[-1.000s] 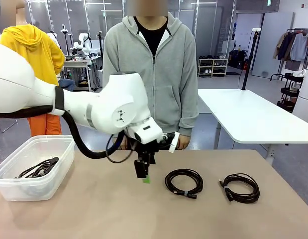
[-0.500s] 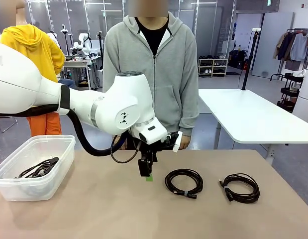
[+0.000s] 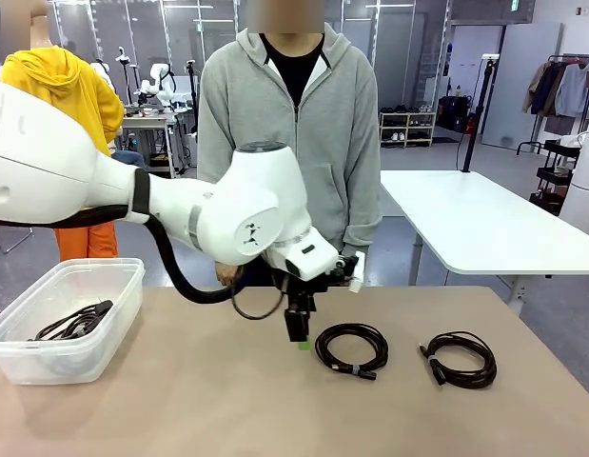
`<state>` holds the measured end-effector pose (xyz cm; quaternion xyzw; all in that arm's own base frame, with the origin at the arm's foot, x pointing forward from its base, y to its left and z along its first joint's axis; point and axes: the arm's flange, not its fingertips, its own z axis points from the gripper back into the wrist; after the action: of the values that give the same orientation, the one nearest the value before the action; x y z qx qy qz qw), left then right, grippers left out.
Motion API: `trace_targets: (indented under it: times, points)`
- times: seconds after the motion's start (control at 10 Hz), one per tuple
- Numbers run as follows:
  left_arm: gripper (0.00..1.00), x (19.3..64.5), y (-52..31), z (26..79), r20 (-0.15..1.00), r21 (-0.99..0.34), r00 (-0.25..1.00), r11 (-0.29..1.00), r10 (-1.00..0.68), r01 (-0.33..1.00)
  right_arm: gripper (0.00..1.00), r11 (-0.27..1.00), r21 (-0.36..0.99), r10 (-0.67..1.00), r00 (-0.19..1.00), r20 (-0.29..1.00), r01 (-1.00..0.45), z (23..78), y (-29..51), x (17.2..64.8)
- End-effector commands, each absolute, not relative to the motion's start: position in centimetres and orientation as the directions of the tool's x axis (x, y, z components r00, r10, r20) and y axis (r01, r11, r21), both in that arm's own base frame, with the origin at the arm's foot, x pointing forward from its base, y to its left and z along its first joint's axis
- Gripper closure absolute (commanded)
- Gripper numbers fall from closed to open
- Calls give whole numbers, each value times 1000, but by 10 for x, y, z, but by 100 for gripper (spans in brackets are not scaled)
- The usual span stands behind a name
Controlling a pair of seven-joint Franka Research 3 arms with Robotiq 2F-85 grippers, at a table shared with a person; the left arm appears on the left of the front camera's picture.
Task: Organize and store the cables.
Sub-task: Place the USB Extension Cable into the Organizing box.
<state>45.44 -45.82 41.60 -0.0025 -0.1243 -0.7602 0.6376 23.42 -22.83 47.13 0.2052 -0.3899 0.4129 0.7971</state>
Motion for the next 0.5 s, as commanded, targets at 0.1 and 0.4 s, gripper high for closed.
trace_targets:
  times: [0.1,0.4]
  points:
    - [0,458,-513,397,166,202,-134,-99,-977,974,0,573,3,497,351,794,-819,472,-228,234]
    - [0,461,-551,381,89,185,-74,-57,-993,981,0,573,3,497,351,794,-819,472,-228,234]
